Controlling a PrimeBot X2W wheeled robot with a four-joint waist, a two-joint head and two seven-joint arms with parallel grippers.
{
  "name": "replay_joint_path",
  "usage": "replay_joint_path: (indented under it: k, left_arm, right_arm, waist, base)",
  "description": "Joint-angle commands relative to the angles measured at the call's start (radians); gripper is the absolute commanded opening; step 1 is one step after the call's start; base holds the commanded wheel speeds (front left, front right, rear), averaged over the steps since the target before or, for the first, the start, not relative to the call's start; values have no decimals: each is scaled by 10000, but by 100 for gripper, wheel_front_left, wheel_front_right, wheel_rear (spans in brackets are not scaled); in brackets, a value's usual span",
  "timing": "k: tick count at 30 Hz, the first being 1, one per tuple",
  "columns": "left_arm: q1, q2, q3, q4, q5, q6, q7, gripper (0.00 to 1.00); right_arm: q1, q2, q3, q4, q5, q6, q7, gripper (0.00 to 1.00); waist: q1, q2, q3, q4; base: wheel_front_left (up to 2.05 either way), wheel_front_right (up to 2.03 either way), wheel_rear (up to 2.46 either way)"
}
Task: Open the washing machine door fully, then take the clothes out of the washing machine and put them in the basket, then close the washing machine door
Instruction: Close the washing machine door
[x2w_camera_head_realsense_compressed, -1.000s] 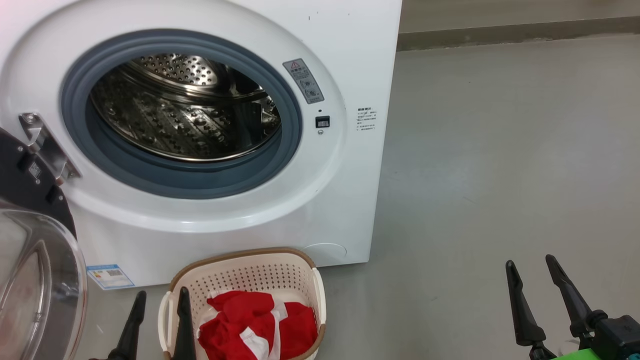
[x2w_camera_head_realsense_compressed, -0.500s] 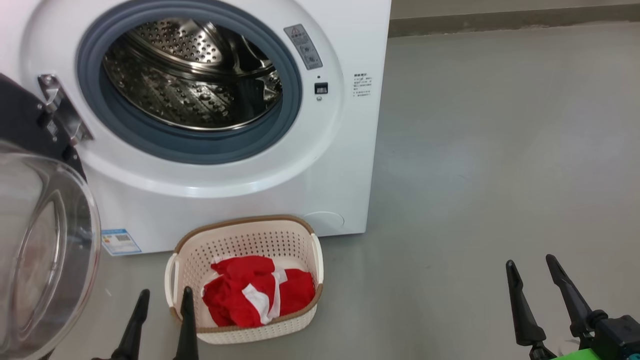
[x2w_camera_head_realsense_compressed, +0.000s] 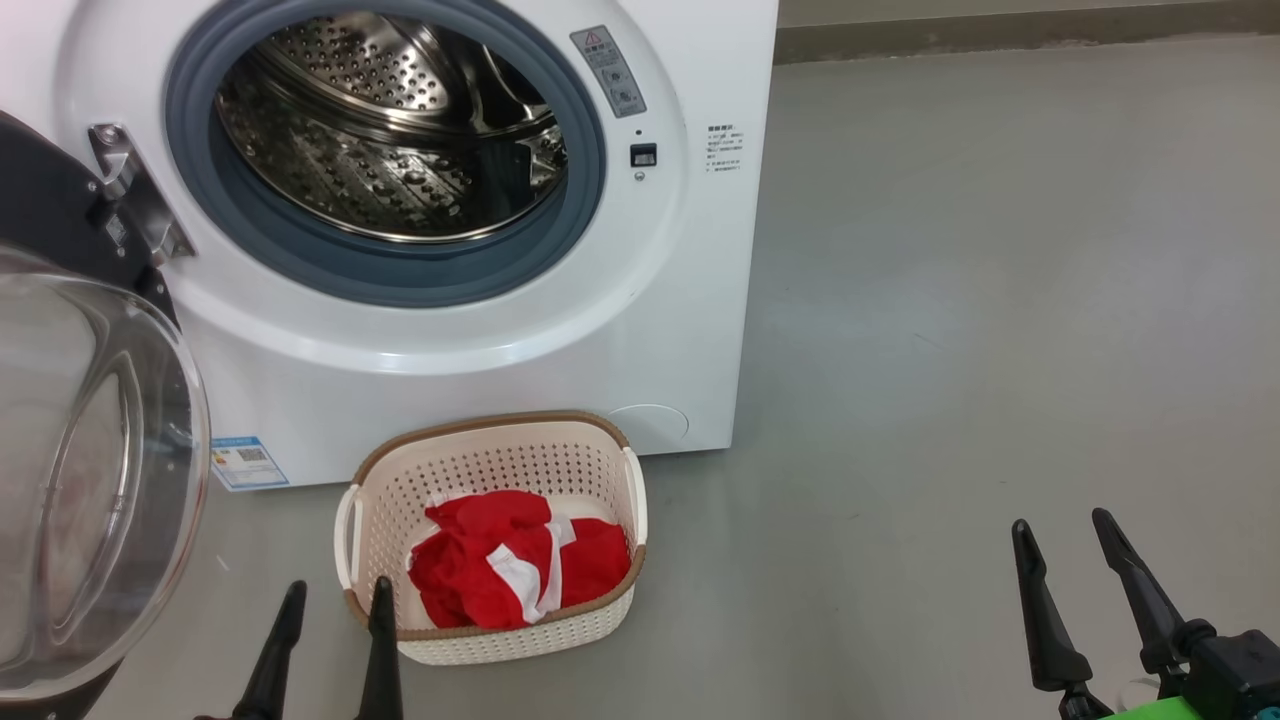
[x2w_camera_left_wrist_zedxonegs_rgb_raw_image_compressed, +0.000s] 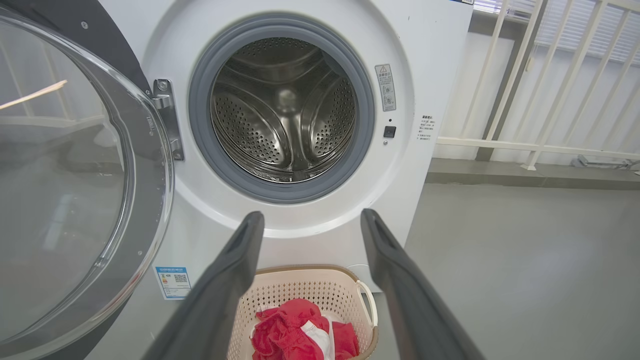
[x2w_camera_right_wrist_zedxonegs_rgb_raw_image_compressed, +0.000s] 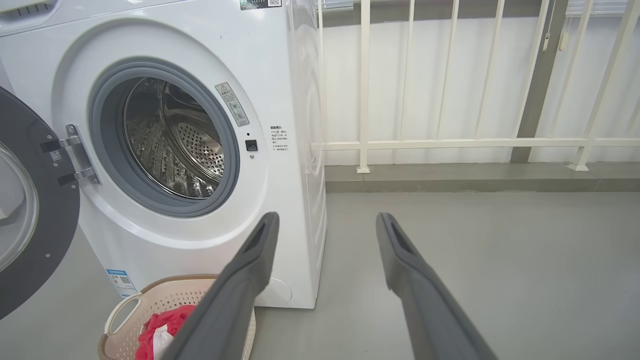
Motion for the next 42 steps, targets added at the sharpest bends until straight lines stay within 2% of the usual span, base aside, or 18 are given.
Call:
replay_joint_path:
  k: [1,10,17,29,42]
  left_arm:
    - [-316,56,325,-306,52,80,-80,100]
    - [-373,56,377,-418,148,264,-80,100]
    - [-393,56,298,-530,329,529,-80,100]
    - [-336,56,284,-729,469,968,-80,100]
    - [-281,56,237,-1124,490,1181,-80,100]
  right_arm:
    - [-255,-156,241,-282,-91,62,-65,100]
    - [-297,-156,228,-303,-127,62,-65,100]
    - [-345,-156,298,-383,-169,62,-65,100]
    - [-358,-156,591,-508,-152,62,-65,100]
    - [-380,-156,869,-615,-183,62,-65,100]
  waist:
    - [0,0,11,9]
    - [0,0,68,224]
    - [0,0,124,647]
    - [0,0,123,1891]
    - [0,0,168,3185]
  base:
    - [0,0,0]
    - [0,0,0]
    - [0,0,0]
    - [0,0,0]
    - [0,0,0]
